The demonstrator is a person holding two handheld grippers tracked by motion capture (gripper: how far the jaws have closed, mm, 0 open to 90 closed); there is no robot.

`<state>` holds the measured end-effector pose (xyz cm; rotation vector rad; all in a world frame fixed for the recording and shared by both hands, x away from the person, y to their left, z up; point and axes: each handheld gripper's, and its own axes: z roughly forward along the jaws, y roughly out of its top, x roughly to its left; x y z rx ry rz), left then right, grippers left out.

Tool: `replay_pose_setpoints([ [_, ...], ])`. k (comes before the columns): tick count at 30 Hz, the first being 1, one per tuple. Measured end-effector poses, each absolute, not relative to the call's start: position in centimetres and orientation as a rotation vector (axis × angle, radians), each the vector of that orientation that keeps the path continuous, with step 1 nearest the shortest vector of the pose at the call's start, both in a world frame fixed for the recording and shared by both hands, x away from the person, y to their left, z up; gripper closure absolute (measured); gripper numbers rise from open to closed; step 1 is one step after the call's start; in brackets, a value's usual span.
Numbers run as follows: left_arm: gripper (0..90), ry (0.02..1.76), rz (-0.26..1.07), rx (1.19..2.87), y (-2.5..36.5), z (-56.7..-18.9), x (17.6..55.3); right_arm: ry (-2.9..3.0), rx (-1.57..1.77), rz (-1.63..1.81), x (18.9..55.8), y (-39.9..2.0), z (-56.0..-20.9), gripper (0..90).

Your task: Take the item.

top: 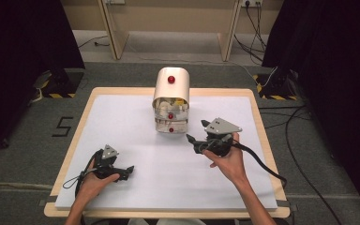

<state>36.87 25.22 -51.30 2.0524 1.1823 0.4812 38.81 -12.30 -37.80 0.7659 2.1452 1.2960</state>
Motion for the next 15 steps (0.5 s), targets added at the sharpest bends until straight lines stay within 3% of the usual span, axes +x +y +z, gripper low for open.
replay_pose_setpoints([
  [15, 0.0, 1.182, 0.481, 2.053, 25.2, -51.3, 36.9, 2.158, 0.702, 1.299, 42.0, -8.4, -37.0, 31.4],
])
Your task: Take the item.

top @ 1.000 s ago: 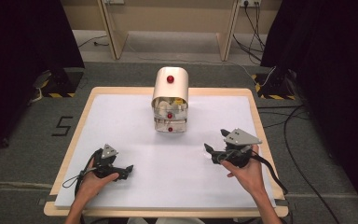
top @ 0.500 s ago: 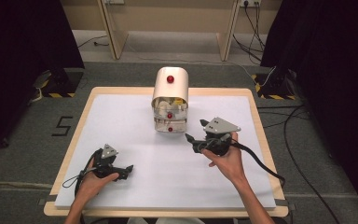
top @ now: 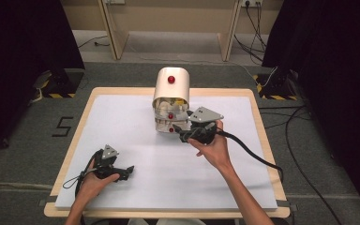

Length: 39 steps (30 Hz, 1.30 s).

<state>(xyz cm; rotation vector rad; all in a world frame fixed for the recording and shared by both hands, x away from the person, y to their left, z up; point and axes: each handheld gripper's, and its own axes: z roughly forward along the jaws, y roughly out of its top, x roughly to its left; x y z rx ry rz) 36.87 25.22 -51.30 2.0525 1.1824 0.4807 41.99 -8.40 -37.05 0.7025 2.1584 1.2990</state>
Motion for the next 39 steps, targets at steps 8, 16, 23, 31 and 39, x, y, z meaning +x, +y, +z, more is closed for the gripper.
replay_pose_setpoints([
  [8, 0.0, 1.183, 0.481, 2.052, 25.2, -51.3, 36.9, 2.148, 0.699, 1.295, 43.5, -7.3, -36.8, 31.7],
  [16, 0.0, 1.183, 0.481, 2.052, 25.2, -51.3, 36.9, 2.165, 0.7, 1.299, 45.0, -6.3, -37.0, 31.5],
  [23, 0.0, 1.183, 0.481, 2.052, 25.2, -51.3, 36.9, 2.188, 0.733, 1.279, 46.2, -5.8, -37.5, 31.2],
  [31, 0.0, 1.182, 0.481, 2.052, 25.2, -51.3, 36.9, 2.217, 0.702, 1.237, 45.9, -5.6, -37.9, 30.7],
  [39, 0.0, 1.182, 0.48, 2.051, 25.2, -51.3, 36.9, 2.269, 0.667, 1.222, 44.4, -5.9, -37.8, 30.7],
])
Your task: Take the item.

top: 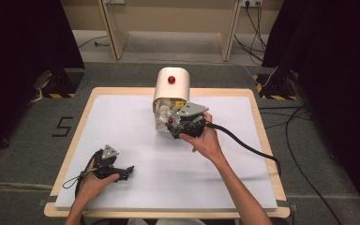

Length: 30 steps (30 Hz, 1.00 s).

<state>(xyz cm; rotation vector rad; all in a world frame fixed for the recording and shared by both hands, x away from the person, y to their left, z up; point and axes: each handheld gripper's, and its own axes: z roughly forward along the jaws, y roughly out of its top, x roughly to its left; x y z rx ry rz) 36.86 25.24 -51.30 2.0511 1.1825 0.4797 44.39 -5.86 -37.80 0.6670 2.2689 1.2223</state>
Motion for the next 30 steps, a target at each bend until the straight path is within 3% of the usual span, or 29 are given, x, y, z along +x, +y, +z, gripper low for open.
replay_pose_setpoints([
  [30, 0.0, 1.183, 0.479, 2.047, 25.2, -51.3, 36.9, 2.315, 0.593, 1.226, 40.5, -6.6, -38.3, 33.7],
])
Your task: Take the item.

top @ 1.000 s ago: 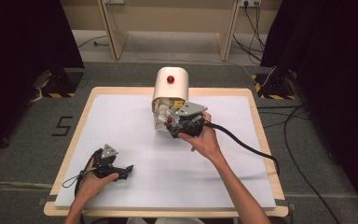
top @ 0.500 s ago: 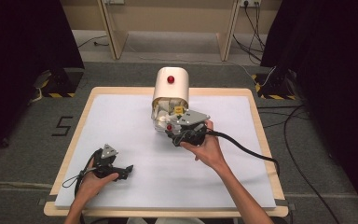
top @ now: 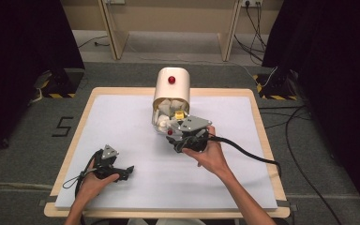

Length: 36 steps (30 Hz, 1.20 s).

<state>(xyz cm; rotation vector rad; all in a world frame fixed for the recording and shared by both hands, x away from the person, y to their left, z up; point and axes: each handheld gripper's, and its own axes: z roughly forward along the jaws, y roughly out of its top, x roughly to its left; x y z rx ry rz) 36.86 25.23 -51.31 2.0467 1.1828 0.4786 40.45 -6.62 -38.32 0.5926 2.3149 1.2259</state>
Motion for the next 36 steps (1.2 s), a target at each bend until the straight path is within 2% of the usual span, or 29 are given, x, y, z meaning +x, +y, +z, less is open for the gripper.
replay_pose_setpoints([
  [27, 0.0, 1.182, 0.479, 2.05, 25.2, -51.3, 36.9, 2.341, 0.579, 1.212, 39.4, -6.8, -38.2, 34.8],
  [36, 0.0, 1.182, 0.48, 2.051, 25.2, -51.3, 36.9, 2.29, 0.593, 1.267, 40.0, -7.2, -36.9, 36.7],
])
